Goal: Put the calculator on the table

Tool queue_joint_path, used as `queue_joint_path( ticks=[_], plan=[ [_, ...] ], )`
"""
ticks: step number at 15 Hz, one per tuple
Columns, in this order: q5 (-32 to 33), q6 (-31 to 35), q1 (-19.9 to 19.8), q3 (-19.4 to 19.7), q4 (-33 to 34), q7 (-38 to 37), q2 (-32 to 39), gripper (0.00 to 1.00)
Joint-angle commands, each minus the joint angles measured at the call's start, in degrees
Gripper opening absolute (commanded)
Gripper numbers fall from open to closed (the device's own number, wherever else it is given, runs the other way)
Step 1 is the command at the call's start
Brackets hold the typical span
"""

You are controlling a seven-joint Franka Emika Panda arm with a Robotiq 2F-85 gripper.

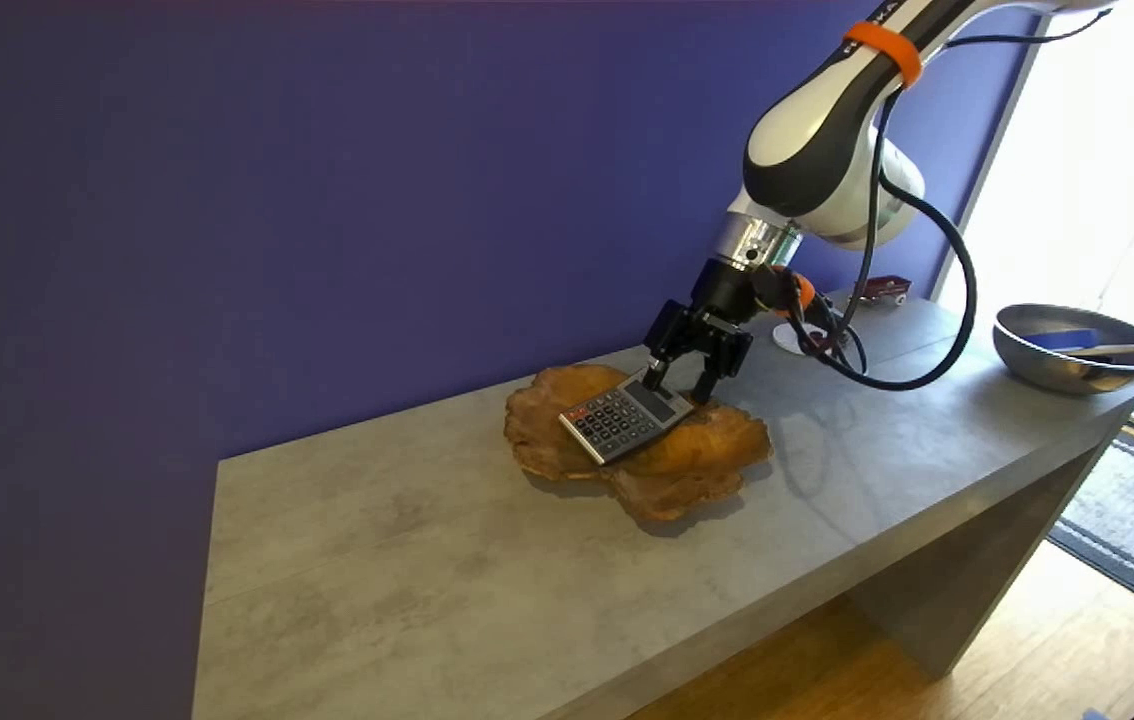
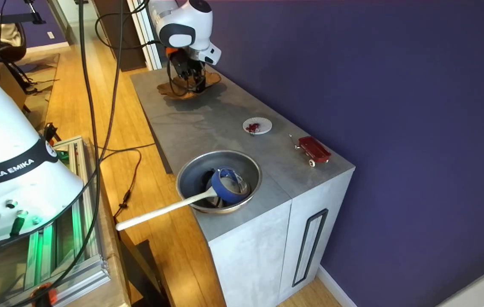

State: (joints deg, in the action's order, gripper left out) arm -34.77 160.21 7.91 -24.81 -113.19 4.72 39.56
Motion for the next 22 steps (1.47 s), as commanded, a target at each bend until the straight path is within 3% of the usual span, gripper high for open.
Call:
queue_joint_path(
  ticks=[1,5,8,15,19,22],
  plan=[
    [1.59,-1.82,-0.37,-0.62,2.90,-0.20,2.52,1.00],
    [2.42,-5.52,-0.60,-0.30,6.27,0.09,5.22,0.90],
    [1.49,-9.61,-3.34,-2.38,10.46,4.84,8.71,0.59],
    [-0.46,-14.66,-6.97,-3.84,18.85,9.37,15.84,0.09],
    [-2.85,-21.64,-10.77,-7.37,20.54,15.85,16.86,0.04],
    [-5.16,-26.59,-14.34,-9.66,17.11,23.23,13.98,0.02]
  ],
)
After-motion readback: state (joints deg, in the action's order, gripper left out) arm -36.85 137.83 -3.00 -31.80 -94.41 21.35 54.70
